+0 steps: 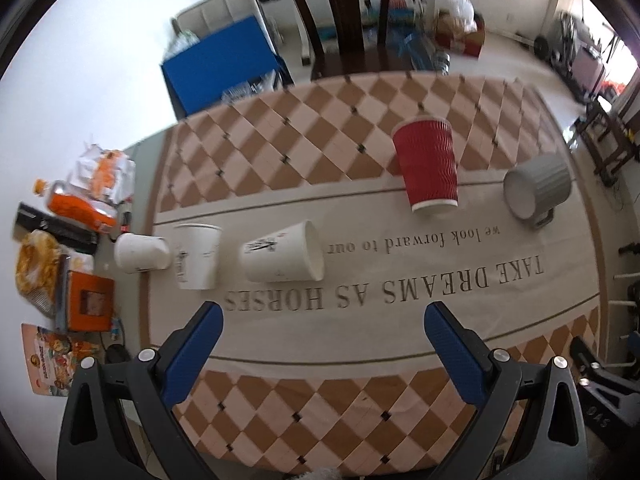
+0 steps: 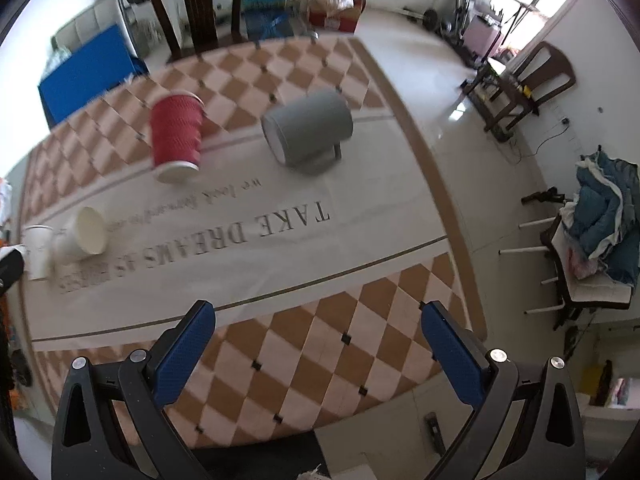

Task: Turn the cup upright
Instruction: 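Grasp the upside-down red wavy cup with the left gripper and lift it, then carry the red cup in the left gripper toward the right gripper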

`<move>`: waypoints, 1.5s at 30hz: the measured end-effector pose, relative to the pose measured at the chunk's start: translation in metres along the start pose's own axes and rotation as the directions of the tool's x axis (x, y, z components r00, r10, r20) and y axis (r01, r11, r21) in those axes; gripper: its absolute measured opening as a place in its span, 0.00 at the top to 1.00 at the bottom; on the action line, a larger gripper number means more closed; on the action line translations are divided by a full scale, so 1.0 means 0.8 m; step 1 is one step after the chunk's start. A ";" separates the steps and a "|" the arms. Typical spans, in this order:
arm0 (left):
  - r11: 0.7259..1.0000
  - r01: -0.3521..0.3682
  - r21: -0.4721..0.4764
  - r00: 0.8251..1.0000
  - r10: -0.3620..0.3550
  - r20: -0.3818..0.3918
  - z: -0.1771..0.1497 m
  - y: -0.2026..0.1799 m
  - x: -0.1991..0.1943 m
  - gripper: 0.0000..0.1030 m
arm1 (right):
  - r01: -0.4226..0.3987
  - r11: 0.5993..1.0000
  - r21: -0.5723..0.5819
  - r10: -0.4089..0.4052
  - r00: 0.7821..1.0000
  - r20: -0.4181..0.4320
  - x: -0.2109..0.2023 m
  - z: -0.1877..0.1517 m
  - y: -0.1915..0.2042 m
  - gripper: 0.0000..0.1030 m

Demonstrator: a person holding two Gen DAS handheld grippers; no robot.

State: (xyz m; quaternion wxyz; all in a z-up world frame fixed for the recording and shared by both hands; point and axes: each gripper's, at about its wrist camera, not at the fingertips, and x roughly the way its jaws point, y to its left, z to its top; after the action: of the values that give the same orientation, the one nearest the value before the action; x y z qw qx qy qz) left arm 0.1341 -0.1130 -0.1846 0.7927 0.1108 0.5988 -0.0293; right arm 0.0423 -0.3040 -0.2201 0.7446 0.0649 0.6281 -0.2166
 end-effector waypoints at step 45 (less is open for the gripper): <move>0.981 0.190 -0.028 0.978 -0.191 -0.078 0.090 -0.069 0.108 0.35 | 0.000 0.999 -0.037 -0.008 0.977 -0.215 0.219 0.119 -0.036 0.17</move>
State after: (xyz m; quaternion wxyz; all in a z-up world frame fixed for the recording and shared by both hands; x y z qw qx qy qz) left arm 0.2160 -0.1744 -0.2560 0.7627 0.0458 0.6382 -0.0943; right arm 0.1375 -0.4068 -0.3643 0.6729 0.0730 0.7090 -0.1981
